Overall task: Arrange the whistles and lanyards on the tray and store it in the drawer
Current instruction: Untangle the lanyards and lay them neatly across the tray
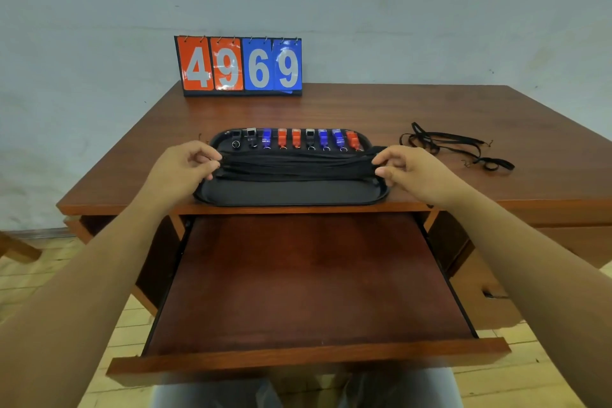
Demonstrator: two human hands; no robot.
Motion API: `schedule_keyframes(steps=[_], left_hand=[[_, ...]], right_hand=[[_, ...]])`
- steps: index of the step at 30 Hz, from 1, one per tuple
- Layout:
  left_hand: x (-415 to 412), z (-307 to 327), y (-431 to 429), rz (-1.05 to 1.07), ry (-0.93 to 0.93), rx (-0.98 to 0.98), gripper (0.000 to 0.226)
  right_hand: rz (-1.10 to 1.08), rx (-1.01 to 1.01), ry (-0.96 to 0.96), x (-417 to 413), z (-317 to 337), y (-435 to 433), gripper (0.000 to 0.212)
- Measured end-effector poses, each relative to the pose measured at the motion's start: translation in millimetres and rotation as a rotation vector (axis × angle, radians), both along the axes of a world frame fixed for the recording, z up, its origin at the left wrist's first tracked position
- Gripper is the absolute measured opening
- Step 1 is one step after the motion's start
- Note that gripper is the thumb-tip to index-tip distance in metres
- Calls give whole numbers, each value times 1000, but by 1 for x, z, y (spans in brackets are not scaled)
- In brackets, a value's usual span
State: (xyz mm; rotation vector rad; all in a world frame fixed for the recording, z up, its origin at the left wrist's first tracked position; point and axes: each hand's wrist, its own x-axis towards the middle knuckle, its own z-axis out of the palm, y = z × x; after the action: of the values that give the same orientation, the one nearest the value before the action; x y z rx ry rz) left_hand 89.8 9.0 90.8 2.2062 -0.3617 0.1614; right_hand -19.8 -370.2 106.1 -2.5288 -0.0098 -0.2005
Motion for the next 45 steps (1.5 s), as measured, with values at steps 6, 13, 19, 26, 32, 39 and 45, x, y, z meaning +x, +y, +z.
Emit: schedule_keyframes(steps=[6,13,19,26,32,39,45], left_hand=[[9,-2,5,-67,-52,308,15],[22,-1,8,-116,-179,585,10],[31,-4,-3,-9,-175,885,10],[34,-4,-2,26,-131,899,9],[24,6,-5,64,-124,685,17],[13,33,-85,-120,-167,429,11],[10,37,-205,-306,-152,397,9]], right_hand=[[-40,-39,31,2,-12,-13,5],[-52,-60,28,6,-18,-16,6],[-54,-150,73,12,-18,-18,6],[-74,-149,56,17,-20,-20,7],[-129,-109,-25,17,-18,-22,7],[-226,-107,-56,5,-1,-48,19],[-422,-154,43,-10,2,-111,20]])
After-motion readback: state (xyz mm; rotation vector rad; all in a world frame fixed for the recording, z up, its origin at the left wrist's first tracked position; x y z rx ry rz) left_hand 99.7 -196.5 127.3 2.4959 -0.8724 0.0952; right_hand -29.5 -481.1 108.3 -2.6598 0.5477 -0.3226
